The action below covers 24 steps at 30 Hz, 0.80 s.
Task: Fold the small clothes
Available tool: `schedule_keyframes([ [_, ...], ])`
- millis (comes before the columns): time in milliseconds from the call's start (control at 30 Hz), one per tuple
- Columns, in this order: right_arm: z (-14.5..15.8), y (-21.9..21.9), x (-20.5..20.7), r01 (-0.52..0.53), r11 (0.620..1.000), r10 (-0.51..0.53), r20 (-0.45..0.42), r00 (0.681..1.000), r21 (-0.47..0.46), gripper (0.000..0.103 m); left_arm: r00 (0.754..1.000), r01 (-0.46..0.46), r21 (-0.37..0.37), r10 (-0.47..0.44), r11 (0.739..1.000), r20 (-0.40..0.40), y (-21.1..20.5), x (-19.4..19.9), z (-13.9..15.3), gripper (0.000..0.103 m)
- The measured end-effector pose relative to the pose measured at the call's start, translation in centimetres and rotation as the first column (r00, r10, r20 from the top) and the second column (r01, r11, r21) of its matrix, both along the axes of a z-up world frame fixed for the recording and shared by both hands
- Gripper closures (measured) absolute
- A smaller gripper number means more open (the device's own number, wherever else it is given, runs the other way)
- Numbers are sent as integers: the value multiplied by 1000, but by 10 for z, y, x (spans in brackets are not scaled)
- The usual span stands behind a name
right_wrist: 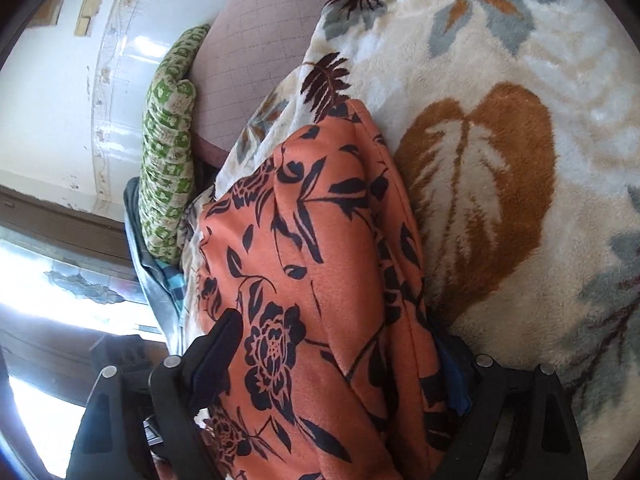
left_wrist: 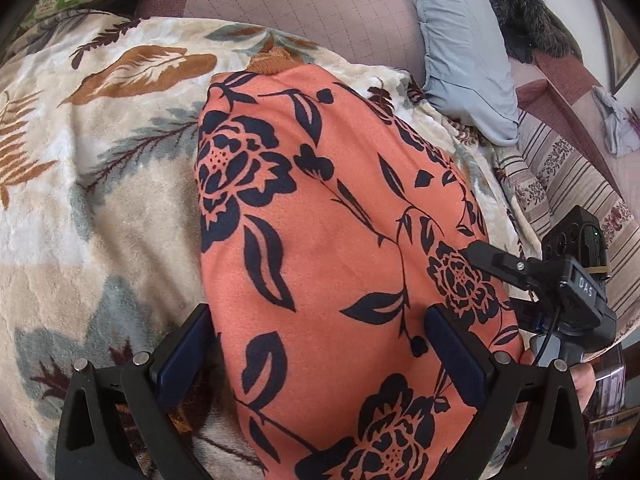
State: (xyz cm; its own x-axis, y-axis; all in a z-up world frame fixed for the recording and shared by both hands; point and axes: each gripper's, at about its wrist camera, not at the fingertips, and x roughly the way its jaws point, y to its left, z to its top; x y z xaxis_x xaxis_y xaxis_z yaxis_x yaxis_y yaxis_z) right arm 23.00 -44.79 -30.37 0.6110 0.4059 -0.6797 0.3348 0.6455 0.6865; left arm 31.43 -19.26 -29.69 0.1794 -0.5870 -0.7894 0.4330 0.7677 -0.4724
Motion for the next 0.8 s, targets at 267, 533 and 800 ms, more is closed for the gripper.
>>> schedule_keyframes([
  [267,17,13,-4,27,996,-26,12,1000,-88,52,998,-48,-21,49,999,38,15,-2,6,46],
  [533,59,45,-4,14,987,7,130,991,-160,55,987,-105,-65,112,992,112,47,3,43,53],
  [800,77,82,8,2,986,36,226,973,-165,56,960,-154,-77,167,985,223,84,2,78,62],
])
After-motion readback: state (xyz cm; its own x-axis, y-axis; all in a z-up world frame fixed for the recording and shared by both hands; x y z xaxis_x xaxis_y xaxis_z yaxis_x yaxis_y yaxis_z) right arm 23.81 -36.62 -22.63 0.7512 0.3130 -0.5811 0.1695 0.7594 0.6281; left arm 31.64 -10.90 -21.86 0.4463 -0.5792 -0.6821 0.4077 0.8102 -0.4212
